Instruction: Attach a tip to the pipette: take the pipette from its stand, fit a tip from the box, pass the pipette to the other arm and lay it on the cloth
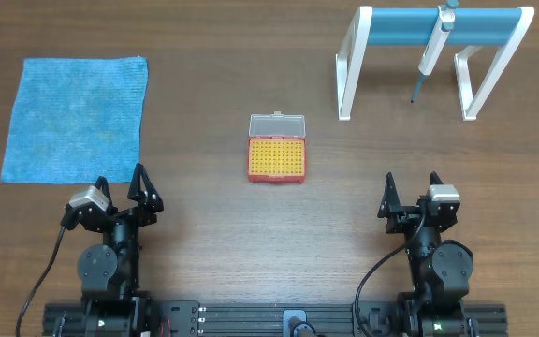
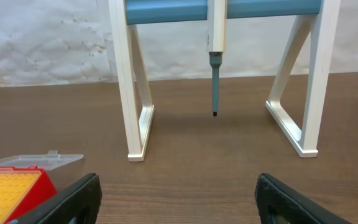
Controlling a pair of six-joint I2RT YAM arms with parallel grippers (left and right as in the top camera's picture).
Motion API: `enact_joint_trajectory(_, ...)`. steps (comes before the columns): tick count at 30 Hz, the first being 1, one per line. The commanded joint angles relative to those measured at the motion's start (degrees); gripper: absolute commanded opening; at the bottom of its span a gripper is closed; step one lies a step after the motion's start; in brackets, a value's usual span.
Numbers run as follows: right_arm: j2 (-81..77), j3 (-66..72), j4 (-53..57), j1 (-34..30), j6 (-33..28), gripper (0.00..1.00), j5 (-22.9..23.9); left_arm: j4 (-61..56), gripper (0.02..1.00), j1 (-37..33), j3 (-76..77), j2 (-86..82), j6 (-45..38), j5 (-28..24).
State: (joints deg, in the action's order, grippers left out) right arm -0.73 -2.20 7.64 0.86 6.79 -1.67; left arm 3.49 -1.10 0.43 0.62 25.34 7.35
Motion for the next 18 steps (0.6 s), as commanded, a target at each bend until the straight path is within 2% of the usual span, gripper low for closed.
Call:
enact_joint_trajectory(1,0.7,0.3,0.0,0.3,0.2,0.807,-0.5,0.4,0.858,-0.3,-0.1,-0.2,-1.0,-0.5)
enact_joint_trajectory(14,0.5,0.3,-0.2,0.3,0.3,0.805,-0.5,0.4,0.858,-0.3,-0.1,-0.2,-1.0,-0.5)
enact_joint_trajectory(18,-3.9,0.0,-6.3,0.3,0.2,0.805,0.0,0.4,0.858,-0.3,-0.1,-0.2,-1.0,-0.5)
